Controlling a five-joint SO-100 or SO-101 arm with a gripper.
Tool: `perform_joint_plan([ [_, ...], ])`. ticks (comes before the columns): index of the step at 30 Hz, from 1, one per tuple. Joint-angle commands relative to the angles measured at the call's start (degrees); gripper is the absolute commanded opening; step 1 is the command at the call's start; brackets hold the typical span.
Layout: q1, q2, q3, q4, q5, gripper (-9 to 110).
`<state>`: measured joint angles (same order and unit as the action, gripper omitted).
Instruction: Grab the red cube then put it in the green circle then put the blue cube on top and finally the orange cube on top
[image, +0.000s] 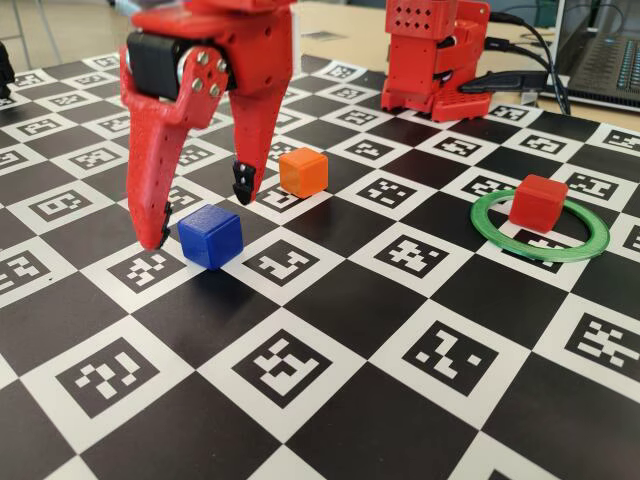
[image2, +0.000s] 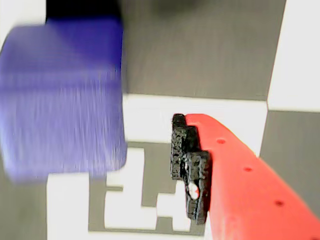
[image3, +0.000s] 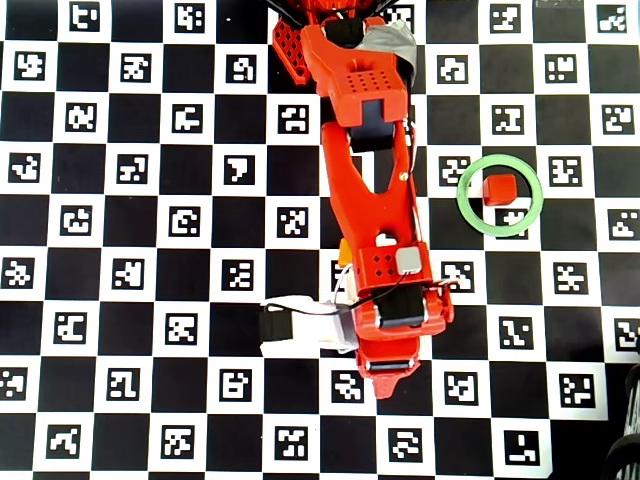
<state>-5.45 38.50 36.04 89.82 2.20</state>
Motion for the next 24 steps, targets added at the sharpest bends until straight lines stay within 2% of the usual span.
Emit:
perform_joint_plan([
  [1, 0.8, 1.6, -4.5, -1.1, -0.4, 39],
  [24, 0.4, -0.6, -4.5, -4.9, -0.1, 38],
])
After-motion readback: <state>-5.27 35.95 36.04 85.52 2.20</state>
